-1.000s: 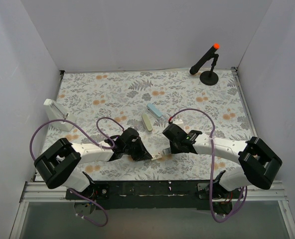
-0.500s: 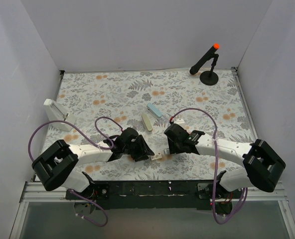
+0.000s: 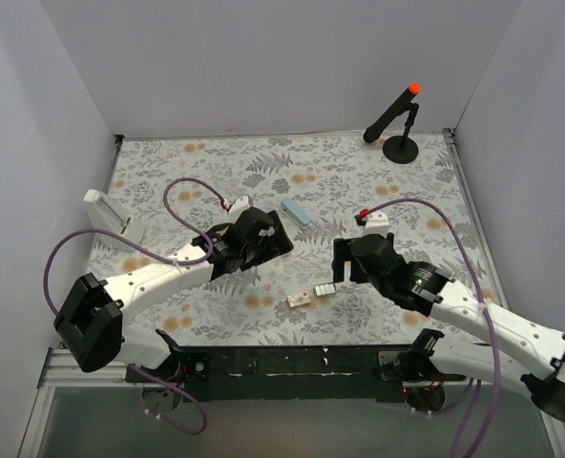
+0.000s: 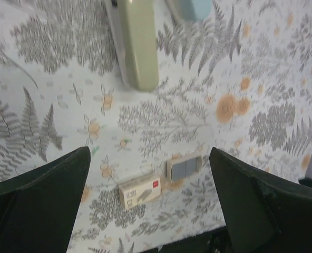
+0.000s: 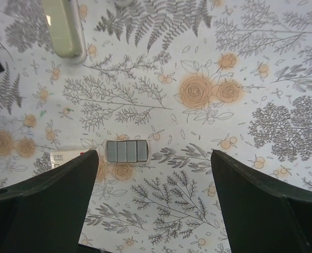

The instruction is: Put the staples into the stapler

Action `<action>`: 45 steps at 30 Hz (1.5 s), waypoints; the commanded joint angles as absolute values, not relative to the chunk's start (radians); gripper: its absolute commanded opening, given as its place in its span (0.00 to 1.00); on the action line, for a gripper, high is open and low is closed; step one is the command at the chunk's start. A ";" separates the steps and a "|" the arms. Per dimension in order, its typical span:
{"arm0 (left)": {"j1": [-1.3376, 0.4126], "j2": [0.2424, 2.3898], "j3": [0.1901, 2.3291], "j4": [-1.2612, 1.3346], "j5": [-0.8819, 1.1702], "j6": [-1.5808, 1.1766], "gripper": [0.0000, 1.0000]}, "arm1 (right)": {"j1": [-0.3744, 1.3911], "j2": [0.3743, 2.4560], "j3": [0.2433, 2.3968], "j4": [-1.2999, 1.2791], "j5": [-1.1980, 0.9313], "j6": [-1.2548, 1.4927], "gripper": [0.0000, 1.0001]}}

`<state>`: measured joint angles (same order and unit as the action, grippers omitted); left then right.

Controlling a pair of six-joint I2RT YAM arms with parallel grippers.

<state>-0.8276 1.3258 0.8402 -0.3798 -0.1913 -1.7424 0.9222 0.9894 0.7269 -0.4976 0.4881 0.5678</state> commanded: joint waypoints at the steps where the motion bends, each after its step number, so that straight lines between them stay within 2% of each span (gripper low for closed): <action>1: -0.815 1.413 1.043 -0.604 -0.473 -1.577 0.98 | 0.917 0.804 0.687 -0.469 0.606 0.535 0.98; 6: -0.789 1.578 1.299 -0.736 -0.534 -1.537 0.98 | 0.917 0.632 0.626 -0.483 0.722 0.569 0.98; 14: -0.730 1.874 1.544 -0.845 -0.551 -1.557 0.98 | 0.917 0.551 0.583 -0.558 0.804 0.578 0.98; 19: -0.710 1.983 1.675 -0.884 -0.558 -1.563 0.82 | 0.917 0.522 0.554 -0.568 0.819 0.587 0.98; 26: -0.699 2.059 1.742 -0.887 -0.512 -1.568 0.69 | 0.917 0.494 0.543 -0.578 0.831 0.597 0.98; 35: -0.699 2.083 1.726 -0.884 -0.491 -1.588 0.64 | 0.917 0.469 0.532 -0.571 0.830 0.595 0.96; 40: -0.699 2.089 1.723 -0.874 -0.491 -1.592 0.56 | 0.917 0.468 0.529 -0.561 0.828 0.588 0.95; 45: -0.696 2.103 1.720 -0.870 -0.483 -1.595 0.52 | 0.917 0.476 0.531 -0.557 0.830 0.583 0.95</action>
<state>-0.7033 2.1044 1.7176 -0.8749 -0.4812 -1.5864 0.9192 0.4751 0.5381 -0.5846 0.7986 0.5774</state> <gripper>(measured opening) 0.534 0.951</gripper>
